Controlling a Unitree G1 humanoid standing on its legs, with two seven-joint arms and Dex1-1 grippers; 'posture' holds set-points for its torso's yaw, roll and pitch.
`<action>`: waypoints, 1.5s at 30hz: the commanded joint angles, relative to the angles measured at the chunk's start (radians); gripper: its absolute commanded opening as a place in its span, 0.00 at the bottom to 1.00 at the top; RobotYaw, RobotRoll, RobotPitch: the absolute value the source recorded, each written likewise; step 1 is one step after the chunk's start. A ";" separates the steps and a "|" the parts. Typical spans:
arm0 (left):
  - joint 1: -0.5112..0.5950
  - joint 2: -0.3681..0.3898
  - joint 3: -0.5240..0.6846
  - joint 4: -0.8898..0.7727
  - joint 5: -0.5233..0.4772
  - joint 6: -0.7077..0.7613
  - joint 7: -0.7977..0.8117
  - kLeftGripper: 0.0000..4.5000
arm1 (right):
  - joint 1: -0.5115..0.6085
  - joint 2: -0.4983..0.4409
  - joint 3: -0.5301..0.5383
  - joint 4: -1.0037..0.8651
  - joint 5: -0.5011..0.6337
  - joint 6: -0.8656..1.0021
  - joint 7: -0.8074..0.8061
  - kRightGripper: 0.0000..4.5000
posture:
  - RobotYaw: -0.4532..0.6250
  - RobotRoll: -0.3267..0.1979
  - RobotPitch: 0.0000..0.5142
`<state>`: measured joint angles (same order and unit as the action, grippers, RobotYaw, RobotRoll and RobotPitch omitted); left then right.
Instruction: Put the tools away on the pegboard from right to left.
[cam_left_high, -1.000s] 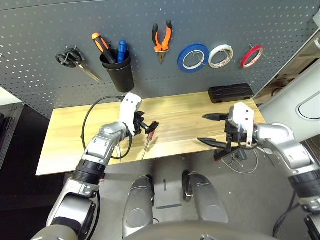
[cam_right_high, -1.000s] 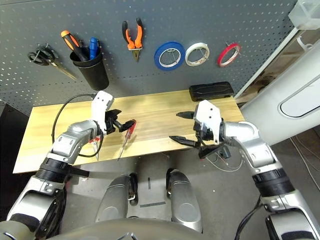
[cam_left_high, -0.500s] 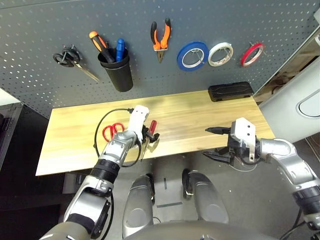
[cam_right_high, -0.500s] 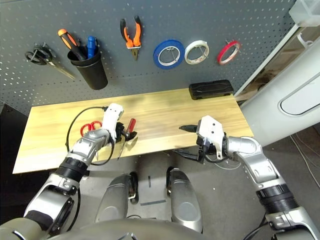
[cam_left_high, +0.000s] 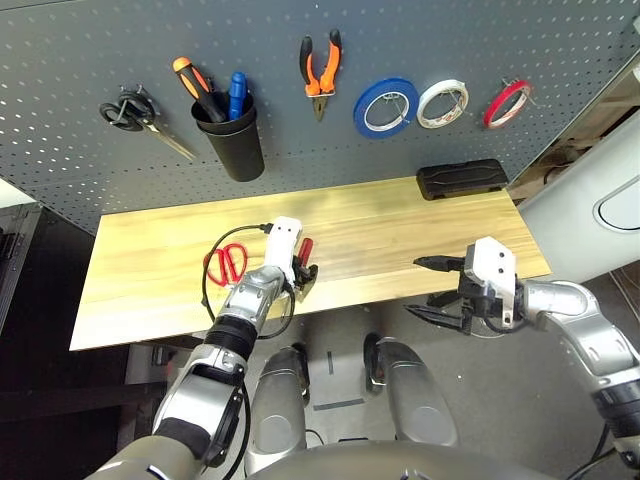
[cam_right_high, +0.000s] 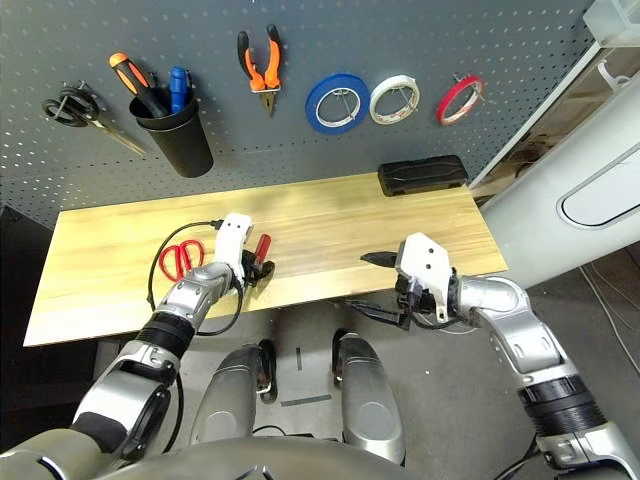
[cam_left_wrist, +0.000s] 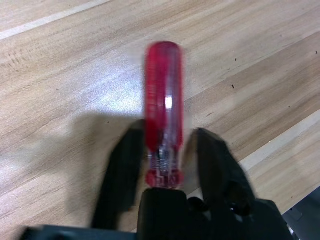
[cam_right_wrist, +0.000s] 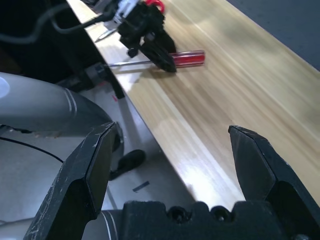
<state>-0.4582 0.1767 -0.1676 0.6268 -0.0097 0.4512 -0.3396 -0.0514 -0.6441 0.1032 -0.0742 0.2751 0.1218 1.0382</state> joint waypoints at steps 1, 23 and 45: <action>0.037 0.015 0.015 -0.088 -0.005 0.021 -0.019 0.19 | 0.006 -0.006 -0.011 0.011 0.007 0.000 0.007 1.00 | 0.23 0.62 0.46; 0.231 0.198 0.236 -1.161 -0.172 0.499 -0.033 0.19 | -0.225 0.038 -0.101 0.157 0.211 0.042 0.181 1.00 | 0.45 0.62 0.24; -0.032 0.116 0.421 -1.222 -0.300 0.359 0.090 0.19 | -0.351 0.050 -0.177 0.211 0.286 0.051 0.207 1.00 | 0.51 0.62 0.15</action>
<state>-0.4727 0.2991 0.2384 -0.6196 -0.2948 0.8353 -0.2664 -0.4006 -0.5920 -0.0605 0.1334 0.5670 0.1781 1.2448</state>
